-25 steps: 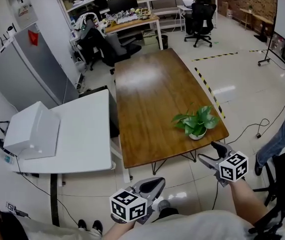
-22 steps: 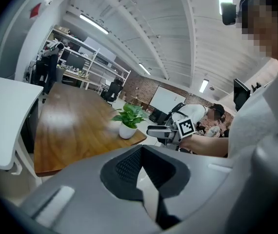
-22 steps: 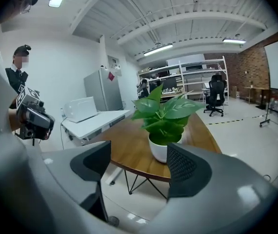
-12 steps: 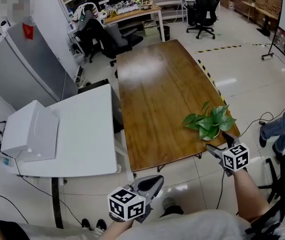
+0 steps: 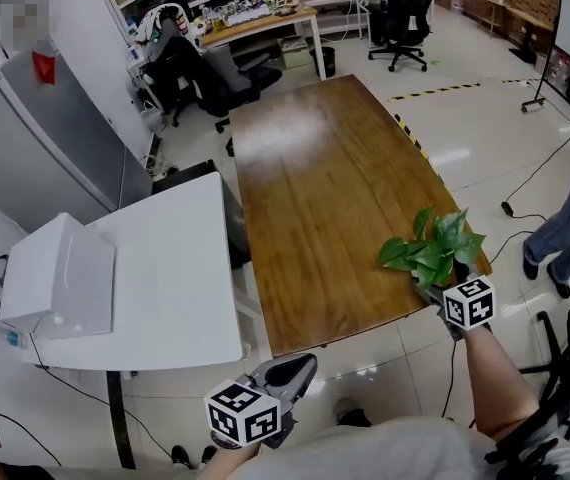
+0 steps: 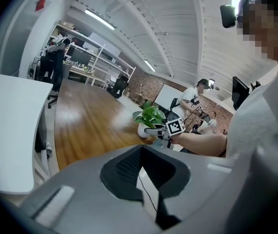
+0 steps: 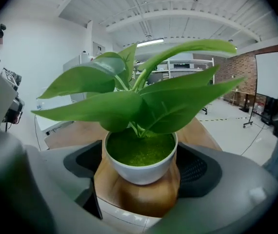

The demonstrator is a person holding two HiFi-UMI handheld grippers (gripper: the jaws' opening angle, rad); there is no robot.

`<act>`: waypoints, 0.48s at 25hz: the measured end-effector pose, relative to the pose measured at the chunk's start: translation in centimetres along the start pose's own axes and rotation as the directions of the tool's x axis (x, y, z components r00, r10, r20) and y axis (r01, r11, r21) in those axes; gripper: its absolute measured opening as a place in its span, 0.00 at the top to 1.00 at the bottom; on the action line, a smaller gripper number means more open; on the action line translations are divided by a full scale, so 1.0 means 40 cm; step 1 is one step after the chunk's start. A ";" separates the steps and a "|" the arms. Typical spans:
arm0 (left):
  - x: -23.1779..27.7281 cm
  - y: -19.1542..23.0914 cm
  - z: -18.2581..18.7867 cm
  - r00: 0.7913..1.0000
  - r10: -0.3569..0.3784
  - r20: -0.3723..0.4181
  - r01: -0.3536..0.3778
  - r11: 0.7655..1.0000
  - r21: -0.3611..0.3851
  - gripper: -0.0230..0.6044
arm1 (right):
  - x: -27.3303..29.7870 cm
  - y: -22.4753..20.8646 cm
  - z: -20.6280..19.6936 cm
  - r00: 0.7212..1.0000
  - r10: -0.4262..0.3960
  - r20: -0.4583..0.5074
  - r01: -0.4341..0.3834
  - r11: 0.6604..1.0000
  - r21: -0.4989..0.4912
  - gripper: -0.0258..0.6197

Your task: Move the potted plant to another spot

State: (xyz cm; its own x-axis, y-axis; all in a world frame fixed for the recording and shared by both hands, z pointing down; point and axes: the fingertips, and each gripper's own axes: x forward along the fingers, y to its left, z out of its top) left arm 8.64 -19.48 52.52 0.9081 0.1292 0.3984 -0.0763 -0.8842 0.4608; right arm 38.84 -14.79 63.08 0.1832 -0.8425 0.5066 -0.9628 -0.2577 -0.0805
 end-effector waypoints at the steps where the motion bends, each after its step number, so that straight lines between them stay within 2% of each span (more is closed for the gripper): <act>1: -0.005 0.015 0.005 1.000 0.003 -0.001 -0.003 1.000 0.001 0.97 | 0.008 -0.004 0.004 1.000 -0.010 0.002 0.010 1.000 -0.001 0.24; 5: -0.011 0.053 0.030 1.000 0.010 0.007 -0.010 1.000 0.004 0.97 | 0.032 -0.013 0.014 1.000 -0.031 0.000 0.031 0.999 -0.015 0.24; 12: 0.004 0.043 0.046 1.000 0.010 0.018 -0.010 1.000 0.003 0.97 | 0.041 -0.009 0.015 1.000 -0.008 0.001 0.008 0.999 -0.031 0.24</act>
State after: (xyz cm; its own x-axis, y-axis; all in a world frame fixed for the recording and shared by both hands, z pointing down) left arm 9.39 -21.82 51.93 0.9146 0.1120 0.3885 -0.0845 -0.8867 0.4545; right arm 39.59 -16.36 63.41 0.1910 -0.8411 0.5060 -0.9671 -0.2496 -0.0499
